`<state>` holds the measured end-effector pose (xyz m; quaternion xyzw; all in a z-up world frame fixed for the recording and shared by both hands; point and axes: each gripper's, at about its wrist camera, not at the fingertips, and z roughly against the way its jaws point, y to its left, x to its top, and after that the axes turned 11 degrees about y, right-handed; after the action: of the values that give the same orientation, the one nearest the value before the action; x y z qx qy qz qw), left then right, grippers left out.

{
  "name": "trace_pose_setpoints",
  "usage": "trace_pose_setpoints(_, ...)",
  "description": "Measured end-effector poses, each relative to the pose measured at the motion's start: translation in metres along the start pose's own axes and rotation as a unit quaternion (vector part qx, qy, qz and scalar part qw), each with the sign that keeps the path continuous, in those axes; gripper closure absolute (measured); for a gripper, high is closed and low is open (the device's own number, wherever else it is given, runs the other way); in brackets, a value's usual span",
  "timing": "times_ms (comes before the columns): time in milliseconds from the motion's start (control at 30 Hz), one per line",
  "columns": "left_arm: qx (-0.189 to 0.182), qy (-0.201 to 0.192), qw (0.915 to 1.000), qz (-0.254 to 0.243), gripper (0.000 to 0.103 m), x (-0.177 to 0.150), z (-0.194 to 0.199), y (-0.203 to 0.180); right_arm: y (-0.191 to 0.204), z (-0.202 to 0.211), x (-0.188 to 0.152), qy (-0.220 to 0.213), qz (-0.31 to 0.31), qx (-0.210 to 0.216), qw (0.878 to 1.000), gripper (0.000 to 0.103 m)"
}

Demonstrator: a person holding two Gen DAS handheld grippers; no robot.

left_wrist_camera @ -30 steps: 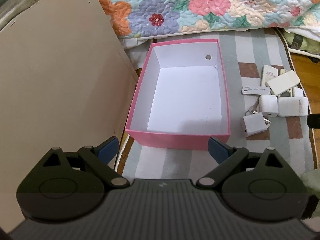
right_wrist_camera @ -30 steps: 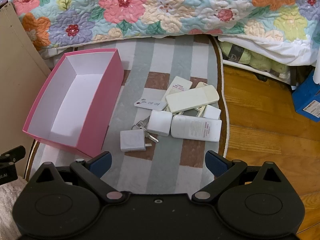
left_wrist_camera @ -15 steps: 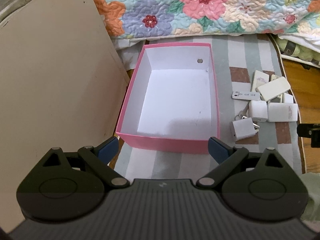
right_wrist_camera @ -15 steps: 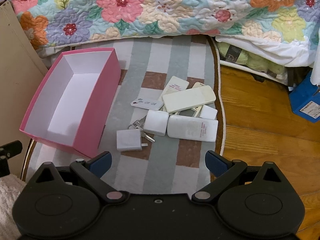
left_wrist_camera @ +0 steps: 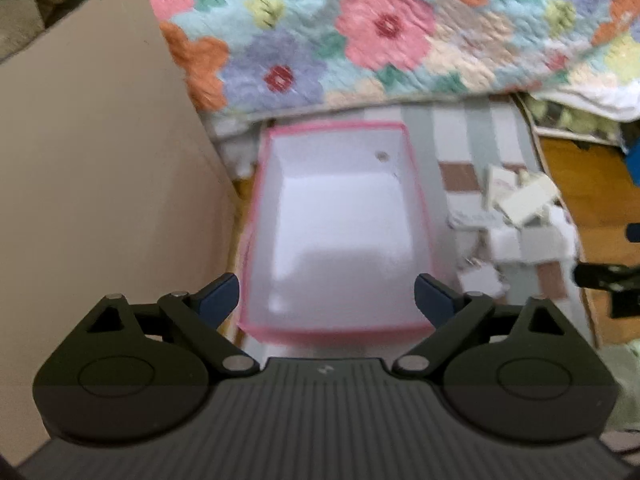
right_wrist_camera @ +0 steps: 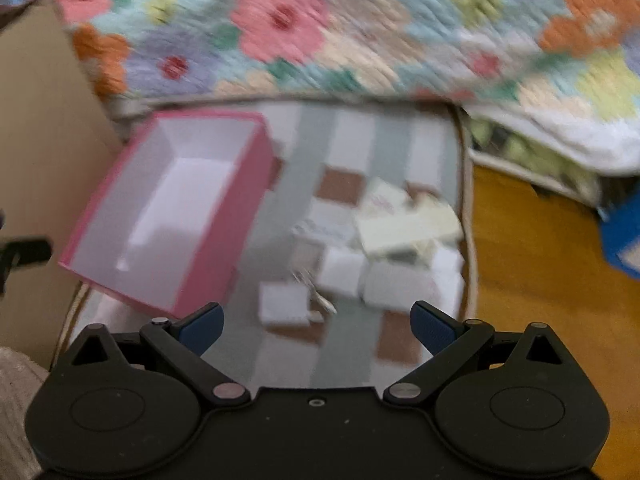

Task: Organize rigid objects
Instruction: 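Clamp the pink box wall with the left tool while the right tool grasps a white square charger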

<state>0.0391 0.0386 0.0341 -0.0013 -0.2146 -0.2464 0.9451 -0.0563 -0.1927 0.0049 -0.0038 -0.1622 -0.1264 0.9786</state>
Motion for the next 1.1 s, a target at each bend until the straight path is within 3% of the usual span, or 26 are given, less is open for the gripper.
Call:
trace_pose_setpoints(100,0.037,0.008,0.9992,-0.010,0.006,0.013,-0.018,0.014,-0.004,-0.009,0.004,-0.050,0.025,0.011,0.998,0.002)
trace_pose_setpoints(200,0.093,0.013,0.9954,-0.021,0.006,0.027,-0.041,0.021,-0.008,-0.030,0.015,-0.042,0.026,0.009,0.999,0.002)
trace_pose_setpoints(433,0.048,0.094,0.9944,-0.002,0.009,0.057,-0.112,0.046,-0.001,-0.078,0.023,0.028,0.046,0.061,0.997,0.005)
trace_pose_setpoints(500,0.013,0.109,0.9939,0.014,0.010,0.060,-0.127,0.053,0.003,-0.090,0.023,0.038,0.049,0.065,0.996,0.005)
trace_pose_setpoints(700,0.002,0.129,0.9891,0.072,0.013,0.069,-0.163,0.073,0.013,-0.117,0.019,0.053,0.073,0.068,0.994,0.007)
trace_pose_setpoints(800,-0.013,0.137,0.9850,0.105,0.019,0.073,-0.176,0.082,0.019,-0.123,0.017,0.045,0.091,0.082,0.991,0.008)
trace_pose_setpoints(900,-0.024,0.132,0.9834,0.122,0.032,0.072,-0.180,0.089,0.023,-0.131,0.016,0.051,0.104,0.092,0.989,0.008)
trace_pose_setpoints(1000,-0.039,0.110,0.9842,0.133,0.034,0.066,-0.177,0.092,0.026,-0.146,0.014,0.060,0.116,0.092,0.987,0.011)
trace_pose_setpoints(1100,-0.005,0.104,0.9874,0.119,0.040,0.063,-0.179,0.088,0.031,-0.164,0.013,0.086,0.120,0.070,0.987,0.015)
